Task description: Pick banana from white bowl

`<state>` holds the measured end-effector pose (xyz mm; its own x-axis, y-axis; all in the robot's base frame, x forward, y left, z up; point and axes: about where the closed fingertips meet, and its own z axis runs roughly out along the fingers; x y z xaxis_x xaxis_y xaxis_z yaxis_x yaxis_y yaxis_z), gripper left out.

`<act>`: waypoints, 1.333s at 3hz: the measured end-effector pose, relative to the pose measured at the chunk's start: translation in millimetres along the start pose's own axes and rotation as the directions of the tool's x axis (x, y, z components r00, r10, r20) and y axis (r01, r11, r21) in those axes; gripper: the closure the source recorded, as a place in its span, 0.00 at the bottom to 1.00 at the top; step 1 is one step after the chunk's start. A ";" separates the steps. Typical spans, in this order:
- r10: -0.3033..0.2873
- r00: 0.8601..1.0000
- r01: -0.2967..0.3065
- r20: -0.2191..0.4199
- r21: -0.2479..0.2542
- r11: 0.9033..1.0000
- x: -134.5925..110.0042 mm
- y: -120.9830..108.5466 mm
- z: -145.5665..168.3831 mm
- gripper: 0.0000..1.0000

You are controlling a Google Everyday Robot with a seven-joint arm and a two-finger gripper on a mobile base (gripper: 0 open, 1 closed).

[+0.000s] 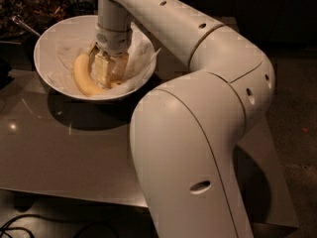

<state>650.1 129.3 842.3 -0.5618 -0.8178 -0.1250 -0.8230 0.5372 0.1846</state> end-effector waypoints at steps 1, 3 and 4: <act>0.000 1.000 0.000 0.000 0.000 1.000 0.0 0.0 0.0 0.85; -0.031 0.994 0.028 0.100 0.032 0.999 14.2 7.0 -22.1 1.00; -0.060 0.986 0.051 0.153 0.062 0.997 49.2 28.4 -55.6 1.00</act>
Offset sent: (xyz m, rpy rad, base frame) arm -0.0059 -0.0047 0.0070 0.0212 -0.0198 0.0086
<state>603.7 92.8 895.6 -0.5173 -0.8074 -0.2837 -0.8544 0.5063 0.1170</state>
